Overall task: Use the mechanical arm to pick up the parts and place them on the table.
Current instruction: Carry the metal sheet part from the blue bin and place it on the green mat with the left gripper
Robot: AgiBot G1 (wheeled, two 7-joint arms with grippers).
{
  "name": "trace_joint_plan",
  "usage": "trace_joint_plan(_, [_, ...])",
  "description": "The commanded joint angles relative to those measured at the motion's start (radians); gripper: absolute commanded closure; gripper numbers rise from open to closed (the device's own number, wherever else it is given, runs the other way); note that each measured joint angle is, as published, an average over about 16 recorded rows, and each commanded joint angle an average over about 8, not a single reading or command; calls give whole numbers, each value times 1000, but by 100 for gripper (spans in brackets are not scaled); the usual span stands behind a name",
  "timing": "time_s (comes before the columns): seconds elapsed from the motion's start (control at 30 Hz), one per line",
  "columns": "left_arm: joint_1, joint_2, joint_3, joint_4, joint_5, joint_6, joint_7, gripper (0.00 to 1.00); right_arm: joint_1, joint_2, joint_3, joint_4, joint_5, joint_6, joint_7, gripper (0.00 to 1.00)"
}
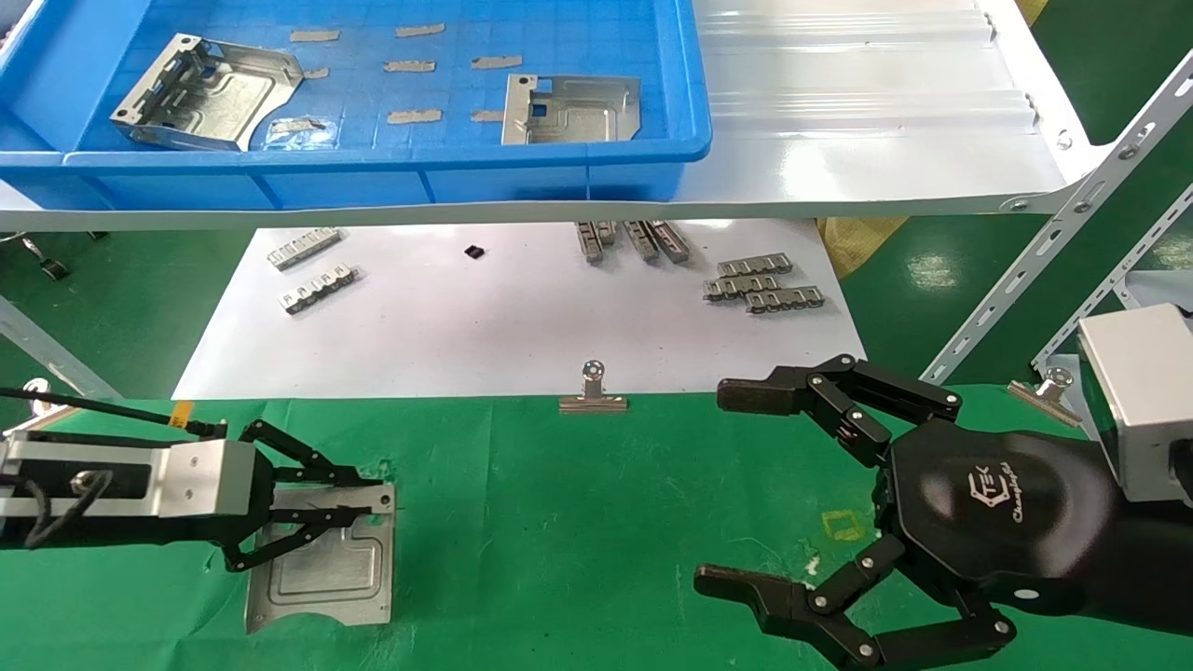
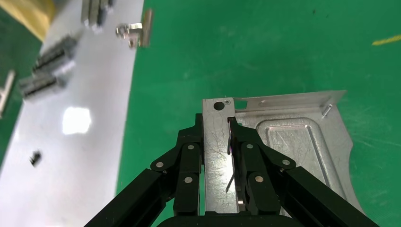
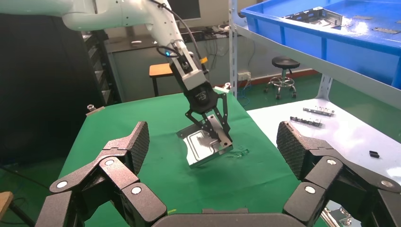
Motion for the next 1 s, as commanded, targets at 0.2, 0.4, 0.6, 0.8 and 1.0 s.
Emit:
trace_joint_plan(0.2, [33, 10, 10, 23, 14, -43, -13, 1, 0, 0, 0, 0, 0, 0, 0, 0])
trace_joint_plan(0.4, [50, 19, 6, 23, 15, -72, 22, 0, 0, 0, 0, 0, 0, 0, 0, 0])
trace_joint_plan(0.6, [43, 21, 6, 27, 17, -73, 19, 0, 0, 0, 0, 0, 0, 0, 0, 0])
trace_joint_plan(0.8, [35, 15, 3, 32, 4, -48, 4, 0, 0, 0, 0, 0, 0, 0, 0, 0])
trace_joint_plan(1.0, [28, 16, 5, 42, 10, -38, 14, 0, 0, 0, 0, 0, 0, 0, 0, 0])
